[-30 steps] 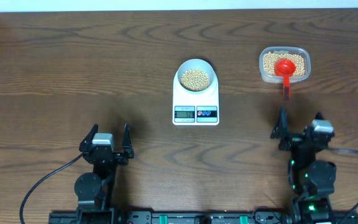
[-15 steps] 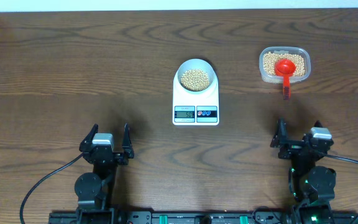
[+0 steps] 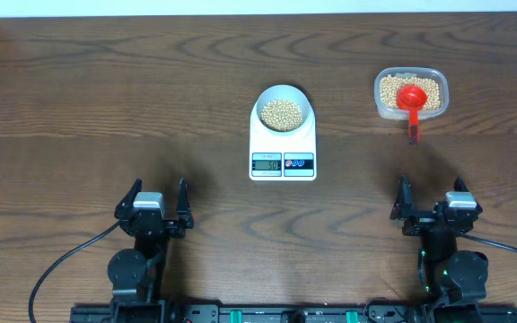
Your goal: Scoop item into bowl and weigh 50g on scale
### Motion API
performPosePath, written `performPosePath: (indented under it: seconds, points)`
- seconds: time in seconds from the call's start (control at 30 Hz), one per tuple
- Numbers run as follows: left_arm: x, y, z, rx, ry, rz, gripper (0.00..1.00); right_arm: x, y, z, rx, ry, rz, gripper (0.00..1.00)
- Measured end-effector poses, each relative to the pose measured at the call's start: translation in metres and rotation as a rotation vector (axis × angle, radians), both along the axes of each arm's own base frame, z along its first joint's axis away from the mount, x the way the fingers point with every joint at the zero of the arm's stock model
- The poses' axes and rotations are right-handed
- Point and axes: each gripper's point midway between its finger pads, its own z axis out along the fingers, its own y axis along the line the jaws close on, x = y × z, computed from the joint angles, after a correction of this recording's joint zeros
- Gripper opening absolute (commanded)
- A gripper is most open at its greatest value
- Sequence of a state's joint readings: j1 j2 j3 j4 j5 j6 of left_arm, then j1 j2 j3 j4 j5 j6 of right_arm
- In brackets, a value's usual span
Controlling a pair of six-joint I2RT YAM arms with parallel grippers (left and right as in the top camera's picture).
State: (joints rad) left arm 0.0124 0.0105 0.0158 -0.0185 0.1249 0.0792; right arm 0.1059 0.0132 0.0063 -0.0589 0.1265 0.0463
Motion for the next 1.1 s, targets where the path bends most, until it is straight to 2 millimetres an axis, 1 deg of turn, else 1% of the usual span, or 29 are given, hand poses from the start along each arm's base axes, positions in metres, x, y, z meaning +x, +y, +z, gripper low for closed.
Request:
performPosePath:
  seconds: [0.73, 1.1]
  points:
    - [0.0, 0.0, 0.0, 0.0, 0.0, 0.0, 0.85, 0.0, 0.0013, -0.0002, -0.007, 0.001, 0.008, 0.99]
    - [0.0, 0.0, -0.0001, 0.0, 0.0, 0.0, 0.85, 0.0, 0.003, -0.0004, -0.053, 0.002, 0.021, 0.99]
